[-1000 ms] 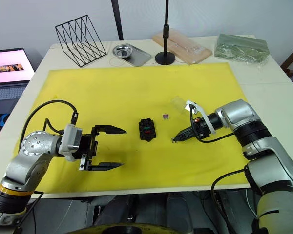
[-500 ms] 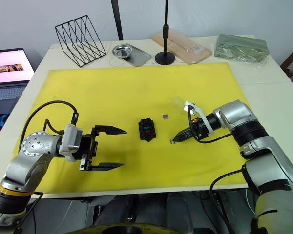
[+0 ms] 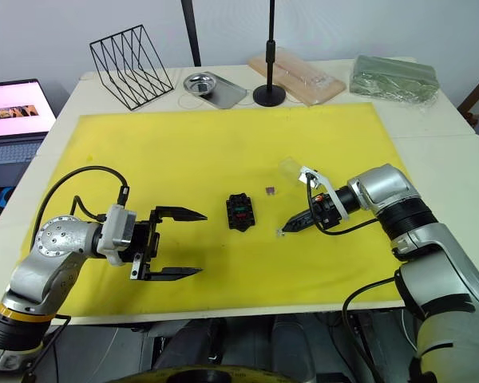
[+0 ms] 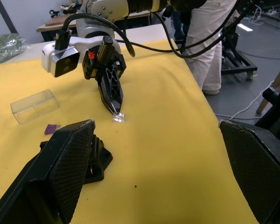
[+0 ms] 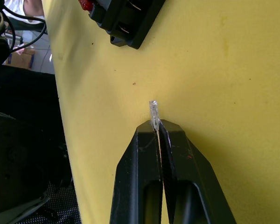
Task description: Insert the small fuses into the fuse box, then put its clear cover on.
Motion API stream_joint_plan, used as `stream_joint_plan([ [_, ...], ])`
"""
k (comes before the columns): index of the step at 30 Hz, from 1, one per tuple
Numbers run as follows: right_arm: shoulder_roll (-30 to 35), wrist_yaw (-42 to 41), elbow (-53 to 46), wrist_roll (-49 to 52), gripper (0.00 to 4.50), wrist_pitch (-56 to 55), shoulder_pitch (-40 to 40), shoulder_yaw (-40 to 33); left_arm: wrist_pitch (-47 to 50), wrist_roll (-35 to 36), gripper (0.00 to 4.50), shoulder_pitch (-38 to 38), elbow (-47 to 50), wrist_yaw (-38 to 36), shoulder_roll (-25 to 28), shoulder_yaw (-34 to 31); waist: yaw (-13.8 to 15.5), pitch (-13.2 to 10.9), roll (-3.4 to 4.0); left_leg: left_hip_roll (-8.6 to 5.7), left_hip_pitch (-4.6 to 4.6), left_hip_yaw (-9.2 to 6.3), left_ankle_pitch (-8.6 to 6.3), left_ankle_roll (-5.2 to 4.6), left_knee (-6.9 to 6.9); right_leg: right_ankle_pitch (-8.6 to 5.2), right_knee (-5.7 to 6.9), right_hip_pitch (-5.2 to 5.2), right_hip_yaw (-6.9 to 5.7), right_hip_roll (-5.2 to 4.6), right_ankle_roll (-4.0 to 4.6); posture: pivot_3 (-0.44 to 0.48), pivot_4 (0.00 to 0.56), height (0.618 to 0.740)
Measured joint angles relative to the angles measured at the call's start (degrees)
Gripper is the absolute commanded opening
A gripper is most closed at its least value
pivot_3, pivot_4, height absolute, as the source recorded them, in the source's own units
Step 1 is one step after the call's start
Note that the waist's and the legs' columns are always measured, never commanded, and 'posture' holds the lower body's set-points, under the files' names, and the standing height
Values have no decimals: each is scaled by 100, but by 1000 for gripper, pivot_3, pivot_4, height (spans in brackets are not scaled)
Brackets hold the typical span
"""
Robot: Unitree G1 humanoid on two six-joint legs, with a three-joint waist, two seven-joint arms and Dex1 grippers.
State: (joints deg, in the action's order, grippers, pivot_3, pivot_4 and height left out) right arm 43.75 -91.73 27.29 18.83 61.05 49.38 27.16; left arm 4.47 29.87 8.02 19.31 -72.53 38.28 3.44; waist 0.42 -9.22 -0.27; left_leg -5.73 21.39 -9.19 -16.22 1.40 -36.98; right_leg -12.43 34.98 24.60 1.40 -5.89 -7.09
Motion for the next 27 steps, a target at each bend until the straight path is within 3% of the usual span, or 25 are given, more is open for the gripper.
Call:
stream_joint_plan([
  [3, 175, 136, -675, 247, 25, 305, -71, -351, 137, 108, 4500, -30, 8, 79, 2, -75, 4, -3, 6, 0, 6, -1, 0, 0, 1, 0, 1, 7, 1, 0, 0, 0, 150, 740],
  [8, 418, 932, -3020, 1074, 25, 1138, -42, -1821, 675, 490, 4500, -389, 137, 569, 89, -577, 16, -5, 9, 2, 6, -2, 0, 0, 10, -1, 4, 16, 1, 1, 1, 0, 150, 740],
  [10, 403, 1292, -3667, 1213, 25, 1182, -54, -2036, 890, 598, 4500, -419, 175, 823, 36, -712, 36, -5, 8, 2, 4, -1, -1, -1, 3, -1, 3, 6, -2, -1, 0, 0, 150, 740],
  [13, 487, 1705, -4256, 954, 25, 517, -346, -1846, 1072, 684, 4500, -433, 186, 1139, -72, -751, 60, -4, 1, -4, 3, 1, -1, 0, -5, 0, -1, -5, -7, -5, -2, 0, 150, 740],
  [18, 397, 2256, -4361, 415, 25, -546, -530, -1431, 1172, 611, 4500, -416, 188, 1501, -279, -675, 8, -4, 1, 3, 1, 9, 0, 1, 0, 0, 1, 4, -2, -1, -1, 0, 150, 740],
  [27, -41, 2738, -4361, 88, 25, -1258, -491, -1044, 935, 80, 4500, -437, 152, 1546, -466, -241, 35, -4, 1, 3, 1, 9, 0, 0, -1, 1, 0, 2, 0, -1, 1, 0, 150, 740],
])
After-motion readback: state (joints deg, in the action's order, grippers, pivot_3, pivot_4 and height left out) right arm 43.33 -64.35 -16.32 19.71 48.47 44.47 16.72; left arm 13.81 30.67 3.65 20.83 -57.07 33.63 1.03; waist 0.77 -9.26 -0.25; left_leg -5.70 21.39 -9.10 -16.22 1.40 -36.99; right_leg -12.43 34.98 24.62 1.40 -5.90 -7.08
